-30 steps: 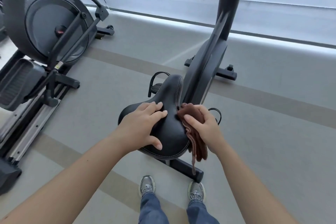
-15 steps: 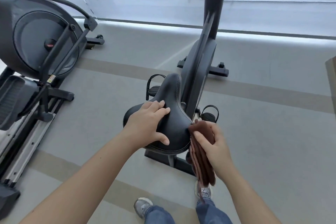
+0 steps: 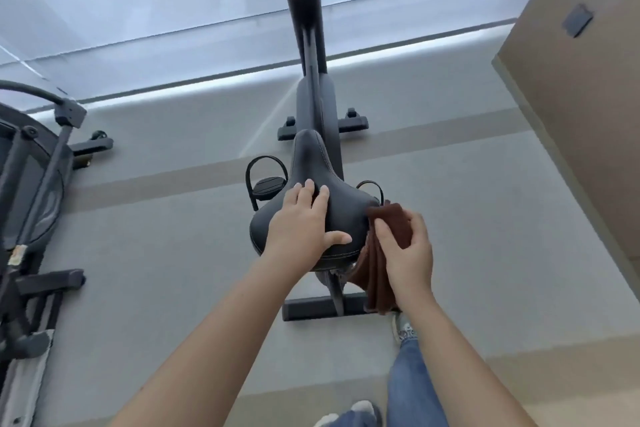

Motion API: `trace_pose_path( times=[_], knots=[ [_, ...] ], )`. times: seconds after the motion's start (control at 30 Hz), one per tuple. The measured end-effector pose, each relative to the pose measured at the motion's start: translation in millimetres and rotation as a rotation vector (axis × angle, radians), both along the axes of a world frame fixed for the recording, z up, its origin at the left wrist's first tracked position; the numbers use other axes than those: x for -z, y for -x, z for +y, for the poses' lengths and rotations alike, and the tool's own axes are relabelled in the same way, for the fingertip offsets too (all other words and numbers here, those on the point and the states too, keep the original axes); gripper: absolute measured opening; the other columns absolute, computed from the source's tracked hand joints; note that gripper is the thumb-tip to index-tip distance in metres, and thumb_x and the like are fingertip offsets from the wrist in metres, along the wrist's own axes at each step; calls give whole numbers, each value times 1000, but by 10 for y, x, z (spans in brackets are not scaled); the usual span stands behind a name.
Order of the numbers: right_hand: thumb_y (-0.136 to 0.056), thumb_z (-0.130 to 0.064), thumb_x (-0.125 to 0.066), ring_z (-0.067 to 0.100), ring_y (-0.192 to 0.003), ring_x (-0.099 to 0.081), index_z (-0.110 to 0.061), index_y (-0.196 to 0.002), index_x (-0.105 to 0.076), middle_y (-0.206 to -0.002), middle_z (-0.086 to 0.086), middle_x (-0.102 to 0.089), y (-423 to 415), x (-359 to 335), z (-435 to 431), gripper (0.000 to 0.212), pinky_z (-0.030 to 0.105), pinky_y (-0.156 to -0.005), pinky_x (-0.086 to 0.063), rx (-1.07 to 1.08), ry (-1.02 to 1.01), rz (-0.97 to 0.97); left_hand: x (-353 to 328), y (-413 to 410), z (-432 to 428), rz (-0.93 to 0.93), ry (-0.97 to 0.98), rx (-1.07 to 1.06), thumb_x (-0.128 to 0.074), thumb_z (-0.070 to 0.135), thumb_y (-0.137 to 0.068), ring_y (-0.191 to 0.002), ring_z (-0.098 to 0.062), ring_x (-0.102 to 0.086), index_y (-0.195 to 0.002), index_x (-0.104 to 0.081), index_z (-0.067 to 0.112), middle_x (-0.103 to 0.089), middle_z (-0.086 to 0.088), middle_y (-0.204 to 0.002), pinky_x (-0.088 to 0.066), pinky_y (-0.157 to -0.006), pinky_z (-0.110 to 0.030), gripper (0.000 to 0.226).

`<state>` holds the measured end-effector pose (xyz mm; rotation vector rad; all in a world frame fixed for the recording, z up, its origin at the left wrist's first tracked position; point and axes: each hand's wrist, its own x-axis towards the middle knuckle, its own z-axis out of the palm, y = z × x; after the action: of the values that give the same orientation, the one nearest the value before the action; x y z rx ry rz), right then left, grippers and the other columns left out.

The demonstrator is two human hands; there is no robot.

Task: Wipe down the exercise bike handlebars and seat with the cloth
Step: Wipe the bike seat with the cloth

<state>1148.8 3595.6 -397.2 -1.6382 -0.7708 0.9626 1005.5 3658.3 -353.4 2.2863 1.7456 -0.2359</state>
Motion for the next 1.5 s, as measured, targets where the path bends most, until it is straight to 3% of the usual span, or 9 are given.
trace_pose_path(
  times=[0.13, 0.37, 0.53, 0.7, 0.9, 1.0, 1.17, 1.3, 1.5],
  knots=[
    [-84, -31, -63, 17, -96, -57, -27, -105, -55, -105, 2, -61, 328, -79, -72, 23, 31, -82, -45, 183, 34, -133, 52, 50, -56, 60, -78, 96, -26, 65, -86, -140, -25, -4, -147, -3, 15, -7, -10, -155, -17, -110, -33, 81],
    [-81, -35, -65, 21, -89, -62, -25, -92, -59, -92, -1, -66, -108, -102, 625, 16, 41, -84, -51, -14, 173, -98, 109, 146, -50, -24, -134, 139, -25, 68, -85, -138, -25, -9, -147, -10, 18, -15, -9, -153, -18, -110, -35, 81],
    [-83, -38, -61, 18, -83, -62, -30, -86, -54, -85, -6, -64, 134, -8, 349, 10, 29, -68, -45, 286, 135, -80, 20, 254, 88, -123, -148, 203, -22, 71, -78, -124, -23, -28, -140, -33, 22, -39, -5, -141, -28, -101, -34, 80],
    [-86, -34, -59, -6, -86, -59, -40, -90, -53, -91, -19, -63, 634, 15, -54, 9, 16, -72, -43, 587, 46, 7, -68, 317, 306, -185, -218, 336, -42, 66, -78, -100, -23, -46, -117, -58, 19, -56, -3, -105, -40, -75, -32, 63],
    [-84, -37, -62, 20, -87, -63, -25, -93, -58, -90, -4, -65, 203, -94, 329, 16, 36, -77, -51, 414, 178, -73, -115, 355, 394, -177, -217, 499, -58, 57, -76, -89, -32, -50, -108, -62, 8, -57, -13, -93, -47, -69, -39, 59],
    [-83, -39, -61, 14, -87, -59, -28, -98, -56, -98, -4, -62, 394, -119, 251, 19, 30, -77, -47, 520, 195, -145, -108, 420, 434, -230, -209, 563, -68, 50, -72, -84, -34, -53, -109, -64, 5, -58, -15, -89, -50, -64, -40, 58],
    [-78, -27, -68, 4, -88, -51, -21, -106, -59, -101, -6, -52, 1335, -169, 73, 30, -1, -71, -35, 946, 129, -274, -40, 523, 551, -320, -179, 672, -73, 43, -70, -79, -33, -52, -111, -64, 4, -57, -14, -86, -50, -59, -40, 57],
    [-76, -26, -72, 9, -82, -51, -19, -105, -61, -96, -5, -49, 1460, -237, 180, 32, 19, -70, -41, 1012, 201, -411, -7, 612, 714, -371, -170, 834, -74, 42, -69, -78, -32, -52, -113, -62, 4, -57, -13, -85, -48, -60, -36, 60],
    [-83, -38, -61, 27, -87, -59, -22, -106, -57, -104, 7, -53, 990, -331, 328, 28, 33, -74, -46, 1012, 410, -341, -2, 711, 1031, -404, -108, 1031, -69, 44, -74, -86, -27, -51, -119, -59, 8, -58, -7, -91, -45, -64, -33, 58]
  ],
)
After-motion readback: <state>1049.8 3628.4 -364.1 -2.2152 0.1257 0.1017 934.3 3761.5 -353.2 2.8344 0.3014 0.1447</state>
